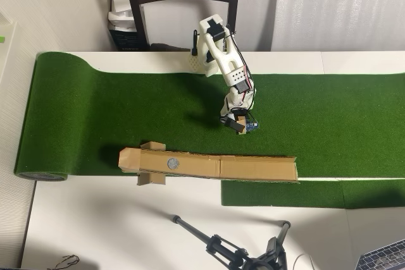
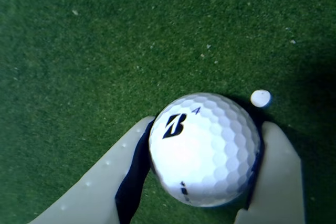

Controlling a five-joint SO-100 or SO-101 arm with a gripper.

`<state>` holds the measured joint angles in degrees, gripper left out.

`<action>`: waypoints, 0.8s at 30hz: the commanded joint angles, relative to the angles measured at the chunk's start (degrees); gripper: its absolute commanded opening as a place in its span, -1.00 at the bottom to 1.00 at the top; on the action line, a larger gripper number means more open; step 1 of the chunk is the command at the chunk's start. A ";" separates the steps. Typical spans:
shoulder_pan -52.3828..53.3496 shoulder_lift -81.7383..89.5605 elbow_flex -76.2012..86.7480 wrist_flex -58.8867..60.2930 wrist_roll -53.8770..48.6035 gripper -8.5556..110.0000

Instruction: Pick up the golf ball and place it on the gray mark at the back.

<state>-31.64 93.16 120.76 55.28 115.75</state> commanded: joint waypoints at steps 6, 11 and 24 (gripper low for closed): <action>4.31 3.60 -8.70 2.02 -0.35 -0.60; 8.44 8.53 -17.49 10.28 -0.26 -0.60; 22.24 10.55 -42.28 29.27 -5.19 -0.60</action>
<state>-14.50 97.12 89.12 83.85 114.96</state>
